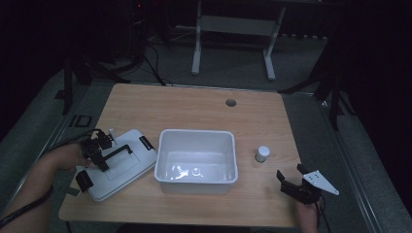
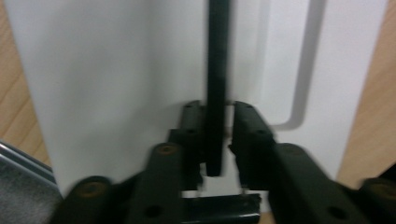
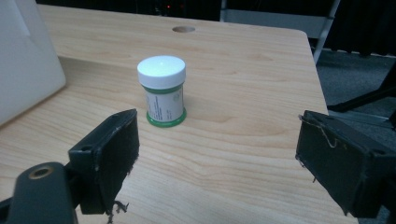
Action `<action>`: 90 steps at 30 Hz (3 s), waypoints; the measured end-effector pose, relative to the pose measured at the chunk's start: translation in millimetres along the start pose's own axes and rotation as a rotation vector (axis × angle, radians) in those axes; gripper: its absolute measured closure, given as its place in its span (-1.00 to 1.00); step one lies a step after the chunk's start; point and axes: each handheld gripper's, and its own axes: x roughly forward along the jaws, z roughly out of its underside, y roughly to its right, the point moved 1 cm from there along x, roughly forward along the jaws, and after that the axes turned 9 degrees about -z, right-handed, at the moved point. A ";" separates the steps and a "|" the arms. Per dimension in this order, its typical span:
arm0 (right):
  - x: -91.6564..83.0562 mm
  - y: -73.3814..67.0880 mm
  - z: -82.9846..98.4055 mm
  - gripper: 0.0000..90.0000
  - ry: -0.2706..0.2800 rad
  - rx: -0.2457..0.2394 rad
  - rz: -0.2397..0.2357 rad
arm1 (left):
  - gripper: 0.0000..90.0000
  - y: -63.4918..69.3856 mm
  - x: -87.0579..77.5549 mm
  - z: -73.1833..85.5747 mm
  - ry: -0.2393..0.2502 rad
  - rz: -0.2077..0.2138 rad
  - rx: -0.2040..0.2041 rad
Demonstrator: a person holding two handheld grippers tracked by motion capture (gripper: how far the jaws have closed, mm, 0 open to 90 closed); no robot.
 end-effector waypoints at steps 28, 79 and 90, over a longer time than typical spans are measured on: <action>7.5 23.6 -29.6 -0.71 -0.658 -0.051 -0.230 | -0.05 -5.1 -10.5 7.6 0.026 -0.041 -0.033; 93.7 14.8 -102.8 -0.75 -1.180 0.007 -0.150 | -0.04 -2.5 -15.8 10.1 -0.015 -0.075 -0.004; 116.6 5.8 -134.2 -0.73 -1.178 -0.057 -0.163 | -0.04 -1.4 -17.0 6.7 -0.007 -0.077 -0.003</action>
